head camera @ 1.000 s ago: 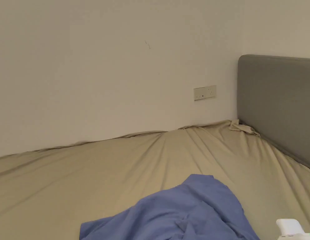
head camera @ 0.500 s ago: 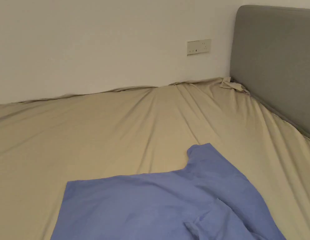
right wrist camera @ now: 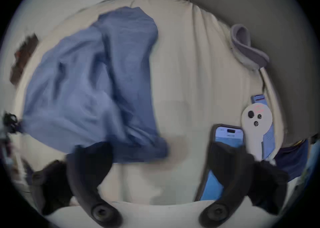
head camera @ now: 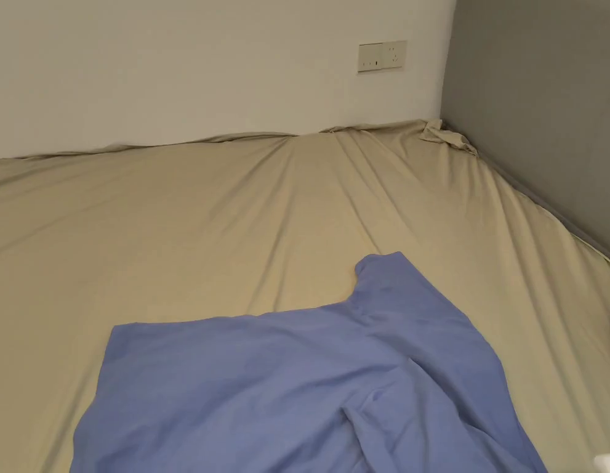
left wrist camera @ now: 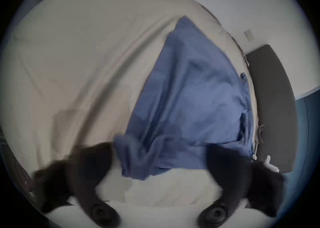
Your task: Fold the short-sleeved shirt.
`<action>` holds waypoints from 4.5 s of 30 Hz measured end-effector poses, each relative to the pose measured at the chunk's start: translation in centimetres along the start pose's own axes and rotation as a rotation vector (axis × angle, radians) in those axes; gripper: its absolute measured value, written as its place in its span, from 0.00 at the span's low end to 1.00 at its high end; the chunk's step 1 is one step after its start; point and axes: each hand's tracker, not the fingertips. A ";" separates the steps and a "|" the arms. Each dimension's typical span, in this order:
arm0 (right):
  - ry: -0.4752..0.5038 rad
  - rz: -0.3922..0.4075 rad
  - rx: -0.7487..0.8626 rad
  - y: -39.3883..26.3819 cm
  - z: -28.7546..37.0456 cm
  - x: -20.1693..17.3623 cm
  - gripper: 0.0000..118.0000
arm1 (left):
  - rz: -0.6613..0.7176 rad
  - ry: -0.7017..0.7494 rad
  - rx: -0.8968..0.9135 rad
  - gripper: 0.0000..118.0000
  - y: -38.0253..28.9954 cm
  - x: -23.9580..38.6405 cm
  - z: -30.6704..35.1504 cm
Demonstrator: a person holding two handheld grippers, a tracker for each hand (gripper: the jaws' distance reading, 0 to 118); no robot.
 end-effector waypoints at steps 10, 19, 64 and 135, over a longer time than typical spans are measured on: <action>0.221 -0.056 0.411 4.2 12.2 -7.2 0.92 | -0.187 -0.077 0.263 1.00 0.0 7.1 7.0; 0.317 0.089 0.310 0.6 8.6 -12.3 0.03 | -0.157 0.101 0.109 0.00 -5.8 2.4 -0.1; 0.053 -0.074 0.159 -0.8 0.2 1.7 0.07 | -0.154 0.014 0.015 0.05 -2.7 1.2 1.1; 0.262 0.109 0.287 3.5 3.5 -10.4 0.02 | -0.147 0.132 0.177 1.00 5.1 6.3 -8.5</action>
